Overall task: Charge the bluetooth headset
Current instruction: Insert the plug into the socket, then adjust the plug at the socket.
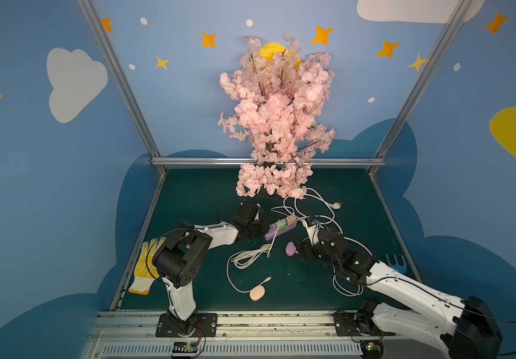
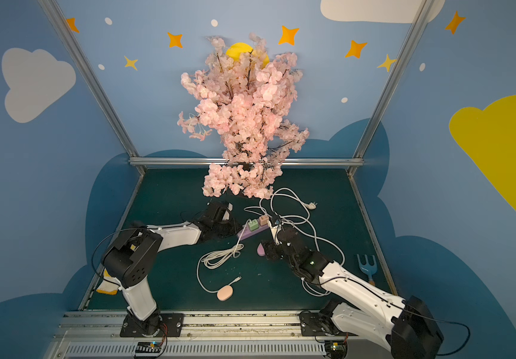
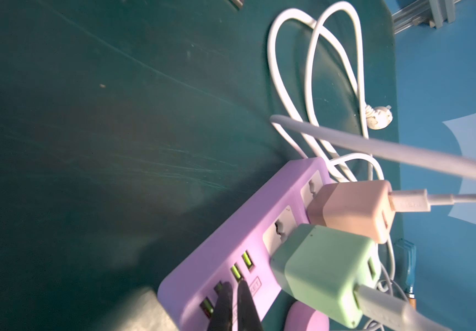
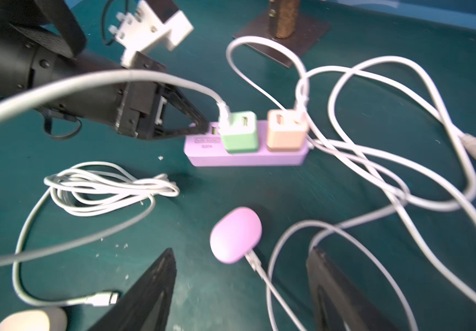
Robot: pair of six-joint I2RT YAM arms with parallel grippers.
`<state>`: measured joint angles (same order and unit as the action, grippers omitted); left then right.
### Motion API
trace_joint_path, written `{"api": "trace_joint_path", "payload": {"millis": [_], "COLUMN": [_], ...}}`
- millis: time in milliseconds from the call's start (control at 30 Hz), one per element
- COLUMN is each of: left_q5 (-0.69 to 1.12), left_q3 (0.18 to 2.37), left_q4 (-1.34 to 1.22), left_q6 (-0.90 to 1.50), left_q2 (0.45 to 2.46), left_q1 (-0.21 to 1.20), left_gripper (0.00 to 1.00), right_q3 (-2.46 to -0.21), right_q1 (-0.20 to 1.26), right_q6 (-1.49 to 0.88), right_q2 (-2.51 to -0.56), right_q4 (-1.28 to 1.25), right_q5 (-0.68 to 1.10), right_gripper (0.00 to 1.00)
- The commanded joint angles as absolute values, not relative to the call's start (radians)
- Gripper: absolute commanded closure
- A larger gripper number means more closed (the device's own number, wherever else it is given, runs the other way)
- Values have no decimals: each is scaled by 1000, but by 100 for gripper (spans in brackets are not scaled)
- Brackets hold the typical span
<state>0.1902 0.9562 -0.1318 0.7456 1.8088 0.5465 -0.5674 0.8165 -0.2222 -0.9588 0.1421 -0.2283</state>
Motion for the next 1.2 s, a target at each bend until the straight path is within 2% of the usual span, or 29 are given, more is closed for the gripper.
{"api": "trace_joint_path", "payload": {"millis": [0,100,300,500,833,1167], "left_q5": [173,175,193,201,220,226], "left_q3": [959,960,957,955,951,966], "left_q4": [-8,0,-6,-18,-48,-49], "left_q6": [699,691,705,729,761,760], "left_q2": [1758,1723,1703,1715,1762,1809], "left_q1": [519,517,538,564,571,571], "left_gripper": [85,84,86,90,92,93], "right_q3": [-506,-459,-509,-663,-980,-1023], "right_q1": [812,810,790,695,632,627], "right_q6": [-234,-220,-227,-233,-213,-258], "right_q2": [-873,-819,-968,-1232,-1576,-1677], "right_q4": [214,153,27,-96,-35,-53], "right_q5": [-293,-275,-182,15,255,305], "right_gripper": [43,73,100,100,100,100]}}
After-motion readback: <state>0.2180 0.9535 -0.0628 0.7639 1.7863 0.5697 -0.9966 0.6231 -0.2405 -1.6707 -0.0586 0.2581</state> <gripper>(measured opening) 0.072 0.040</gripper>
